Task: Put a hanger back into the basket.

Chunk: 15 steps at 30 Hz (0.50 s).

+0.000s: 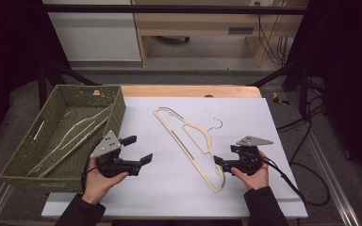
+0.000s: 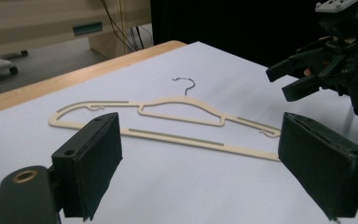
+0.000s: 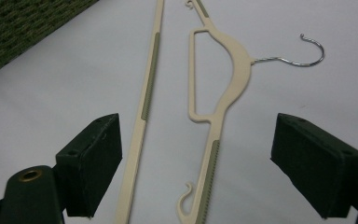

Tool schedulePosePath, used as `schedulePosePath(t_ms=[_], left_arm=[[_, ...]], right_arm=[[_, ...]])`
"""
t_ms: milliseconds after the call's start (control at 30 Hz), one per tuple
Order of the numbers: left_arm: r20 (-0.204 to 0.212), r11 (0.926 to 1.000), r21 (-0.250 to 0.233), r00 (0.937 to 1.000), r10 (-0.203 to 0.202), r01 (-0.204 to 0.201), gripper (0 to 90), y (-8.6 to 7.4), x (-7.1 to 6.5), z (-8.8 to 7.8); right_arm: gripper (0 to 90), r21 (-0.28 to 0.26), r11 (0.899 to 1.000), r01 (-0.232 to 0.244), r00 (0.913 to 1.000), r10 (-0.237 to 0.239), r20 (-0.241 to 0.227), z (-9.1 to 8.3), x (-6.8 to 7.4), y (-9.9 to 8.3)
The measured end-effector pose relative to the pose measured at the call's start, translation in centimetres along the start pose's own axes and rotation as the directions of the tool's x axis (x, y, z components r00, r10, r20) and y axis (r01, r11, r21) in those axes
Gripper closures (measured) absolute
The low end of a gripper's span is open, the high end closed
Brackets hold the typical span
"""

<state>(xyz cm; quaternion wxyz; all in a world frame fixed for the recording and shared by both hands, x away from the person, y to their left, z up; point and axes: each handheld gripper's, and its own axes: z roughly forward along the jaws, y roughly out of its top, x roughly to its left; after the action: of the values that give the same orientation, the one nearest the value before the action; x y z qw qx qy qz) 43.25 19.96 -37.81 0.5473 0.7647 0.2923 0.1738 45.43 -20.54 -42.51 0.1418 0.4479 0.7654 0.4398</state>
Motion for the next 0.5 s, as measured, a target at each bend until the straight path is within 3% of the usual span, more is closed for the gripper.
schedulePosePath(t_ms=[67,100,333,500], left_arm=[[0.006,0.9999,-0.004,0.9999,-0.012,0.012,13.8,-0.3,0.0,0.2],[0.008,0.9999,0.002,0.9999,-0.014,0.014,13.9,-0.5,0.0,0.3],[0.018,0.9989,0.040,0.9995,-0.026,0.025,13.8,-2.1,0.1,1.4],[0.022,0.9970,0.075,0.9995,-0.022,0.020,13.8,-2.6,-0.1,2.1]], right_arm=[[16.7,0.011,1.000,-0.011,0.9999,0.011,0.006,0.1,0.1,-0.1],[16.8,0.005,1.000,0.014,0.9999,-0.014,-0.002,0.2,-0.1,-0.1],[18.7,0.051,0.999,-0.005,0.9998,0.004,0.020,1.3,-0.4,-0.5],[25.9,0.123,0.992,0.004,0.9983,-0.011,0.058,2.9,-0.6,-0.8]])
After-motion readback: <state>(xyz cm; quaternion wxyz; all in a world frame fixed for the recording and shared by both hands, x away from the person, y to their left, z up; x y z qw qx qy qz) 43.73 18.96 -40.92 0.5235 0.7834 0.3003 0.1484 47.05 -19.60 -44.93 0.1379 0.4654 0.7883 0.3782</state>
